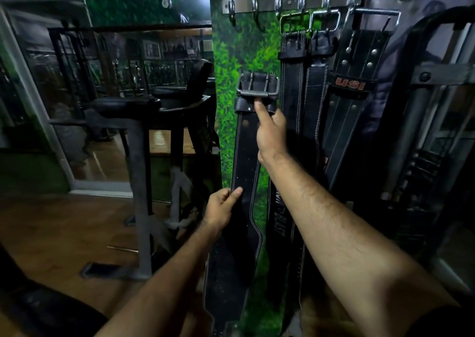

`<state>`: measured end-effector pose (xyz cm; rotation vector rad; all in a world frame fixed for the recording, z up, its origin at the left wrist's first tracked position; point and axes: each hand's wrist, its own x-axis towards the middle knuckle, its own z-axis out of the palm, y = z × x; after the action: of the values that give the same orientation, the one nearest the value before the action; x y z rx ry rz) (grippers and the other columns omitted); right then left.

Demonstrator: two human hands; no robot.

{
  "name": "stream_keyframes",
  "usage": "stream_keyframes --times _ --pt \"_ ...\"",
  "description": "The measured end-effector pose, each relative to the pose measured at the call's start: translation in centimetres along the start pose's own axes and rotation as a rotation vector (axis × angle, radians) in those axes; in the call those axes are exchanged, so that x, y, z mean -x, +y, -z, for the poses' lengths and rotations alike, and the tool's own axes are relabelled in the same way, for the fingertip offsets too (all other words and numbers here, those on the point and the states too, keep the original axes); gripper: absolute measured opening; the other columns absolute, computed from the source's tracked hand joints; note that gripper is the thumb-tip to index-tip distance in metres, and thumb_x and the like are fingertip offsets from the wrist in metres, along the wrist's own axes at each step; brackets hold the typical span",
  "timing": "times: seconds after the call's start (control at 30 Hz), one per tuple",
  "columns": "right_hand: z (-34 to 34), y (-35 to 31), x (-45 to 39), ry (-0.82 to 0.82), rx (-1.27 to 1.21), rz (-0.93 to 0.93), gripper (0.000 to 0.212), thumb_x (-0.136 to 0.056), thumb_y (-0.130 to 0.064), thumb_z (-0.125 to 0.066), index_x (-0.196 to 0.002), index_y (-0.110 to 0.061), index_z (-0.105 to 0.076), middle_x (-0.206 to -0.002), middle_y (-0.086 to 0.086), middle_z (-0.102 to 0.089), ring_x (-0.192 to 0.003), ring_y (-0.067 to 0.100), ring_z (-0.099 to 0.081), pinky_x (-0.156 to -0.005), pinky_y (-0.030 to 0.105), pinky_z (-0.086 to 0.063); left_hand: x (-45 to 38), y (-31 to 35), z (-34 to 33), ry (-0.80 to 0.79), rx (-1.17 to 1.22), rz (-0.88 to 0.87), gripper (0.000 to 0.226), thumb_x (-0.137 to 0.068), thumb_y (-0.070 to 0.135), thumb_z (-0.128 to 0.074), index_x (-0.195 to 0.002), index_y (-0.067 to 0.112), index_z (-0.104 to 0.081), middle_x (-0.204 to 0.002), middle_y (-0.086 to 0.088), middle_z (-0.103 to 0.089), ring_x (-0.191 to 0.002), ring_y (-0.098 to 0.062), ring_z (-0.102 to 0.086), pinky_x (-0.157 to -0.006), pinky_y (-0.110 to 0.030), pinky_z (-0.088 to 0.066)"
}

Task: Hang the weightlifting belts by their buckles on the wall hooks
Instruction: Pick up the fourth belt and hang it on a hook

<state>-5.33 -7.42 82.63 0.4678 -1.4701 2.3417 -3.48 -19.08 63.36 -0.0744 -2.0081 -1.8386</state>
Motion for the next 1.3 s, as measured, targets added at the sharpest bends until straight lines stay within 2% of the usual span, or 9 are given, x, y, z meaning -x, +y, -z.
stream_keyframes --times 0.2,0.33,0.43,0.53,0.67,0.87,1.07,1.2,1.3 --pt "-1.0 0.7 0.5 0.025 -0.076 -0.074 0.008 -0.099 -0.024 -0.06 -0.106 -0.02 -0.062 -0.086 -0.013 -0.059 -0.081 0.0 -0.055 -0.087 0.024 -0.04 -2.1 -2.6 3.8 -0.093 -0.202 0.064 0.051 -0.075 0.065 -0.071 -0.091 0.017 -0.073 -0.091 -0.009 -0.078 -0.083 -0.024 -0.071 -0.081 -0.053 -0.058" --pt "-1.3 0.1 0.4 0.007 -0.067 -0.075 0.005 -0.099 -0.021 -0.06 -0.098 -0.021 -0.064 -0.087 -0.015 -0.065 -0.076 -0.01 -0.06 -0.072 0.01 -0.043 -1.5 0.9 4.4 -0.208 -0.233 0.074 0.027 -0.08 0.03 -0.076 -0.102 0.014 -0.074 -0.105 -0.008 -0.077 -0.097 -0.023 -0.072 -0.095 -0.049 -0.056" --pt "-1.6 -0.7 0.1 0.022 -0.058 -0.038 0.013 -0.098 -0.016 -0.06 -0.086 -0.021 -0.064 -0.082 -0.013 -0.067 -0.064 -0.014 -0.061 -0.061 0.005 -0.044 -2.6 6.6 3.1 -0.18 -0.066 0.038 0.034 -0.084 0.002 -0.073 -0.117 0.0 -0.064 -0.11 -0.014 -0.072 -0.092 -0.021 -0.068 -0.084 -0.032 -0.059" --pt "-2.0 -1.1 0.0 0.033 -0.026 0.034 0.013 -0.097 -0.015 -0.062 -0.085 -0.019 -0.064 -0.079 -0.01 -0.067 -0.063 -0.011 -0.061 -0.061 0.007 -0.046 -4.3 13.8 1.5 -0.126 0.049 -0.072 0.003 -0.091 0.015 -0.067 -0.091 0.013 -0.066 -0.082 -0.005 -0.065 -0.068 -0.014 -0.057 -0.06 -0.023 -0.046" --pt "-1.5 -1.5 -0.1 0.027 0.035 0.099 0.008 -0.095 -0.019 -0.064 -0.088 -0.017 -0.067 -0.081 -0.006 -0.069 -0.071 0.0 -0.063 -0.07 0.018 -0.049 -4.5 17.2 -0.2 -0.115 0.098 -0.205 0.023 -0.097 0.022 -0.06 -0.08 0.008 -0.06 -0.073 -0.009 -0.056 -0.071 -0.021 -0.048 -0.062 -0.031 -0.04" --pt "-0.3 -2.5 -0.7 -0.013 0.018 0.175 0.021 -0.084 -0.039 -0.068 -0.088 -0.019 -0.071 -0.086 0.001 -0.07 -0.081 0.017 -0.062 -0.074 0.038 -0.051 -0.3 11.7 -2.3 -0.13 0.212 -0.148 0.014 -0.097 0.008 -0.06 -0.105 0.003 -0.07 -0.098 -0.007 -0.074 -0.091 -0.016 -0.067 -0.083 -0.03 -0.056" --pt "0.8 -2.1 -0.5 0.011 0.004 0.145 0.013 -0.085 -0.034 -0.068 -0.085 -0.021 -0.068 -0.082 -0.002 -0.068 -0.078 0.017 -0.06 -0.074 0.043 -0.052 0.7 7.7 -2.1 -0.236 0.141 0.013 0.014 -0.094 -0.004 -0.058 -0.098 0.005 -0.069 -0.082 0.005 -0.077 -0.074 -0.005 -0.071 -0.07 -0.021 -0.058" --pt "0.8 -2.6 -1.0 0.034 0.026 0.145 0.007 -0.093 -0.023 -0.066 -0.088 -0.019 -0.067 -0.088 -0.003 -0.07 -0.083 0.01 -0.063 -0.075 0.025 -0.049 1.1 5.0 -1.7 -0.245 0.084 0.113 0.017 -0.092 -0.004 -0.061 -0.091 0.01 -0.071 -0.08 0.002 -0.078 -0.071 -0.009 -0.071 -0.071 -0.026 -0.06" --pt "1.0 -1.6 -0.7 0.051 0.01 0.094 0.009 -0.094 -0.021 -0.066 -0.085 -0.019 -0.067 -0.083 -0.002 -0.067 -0.079 0.013 -0.061 -0.074 0.037 -0.054 1.0 4.2 -0.9 -0.27 -0.004 0.12 0.016 -0.09 -0.007 -0.062 -0.093 0.008 -0.067 -0.079 0.006 -0.077 -0.072 -0.005 -0.071 -0.07 -0.024 -0.058"
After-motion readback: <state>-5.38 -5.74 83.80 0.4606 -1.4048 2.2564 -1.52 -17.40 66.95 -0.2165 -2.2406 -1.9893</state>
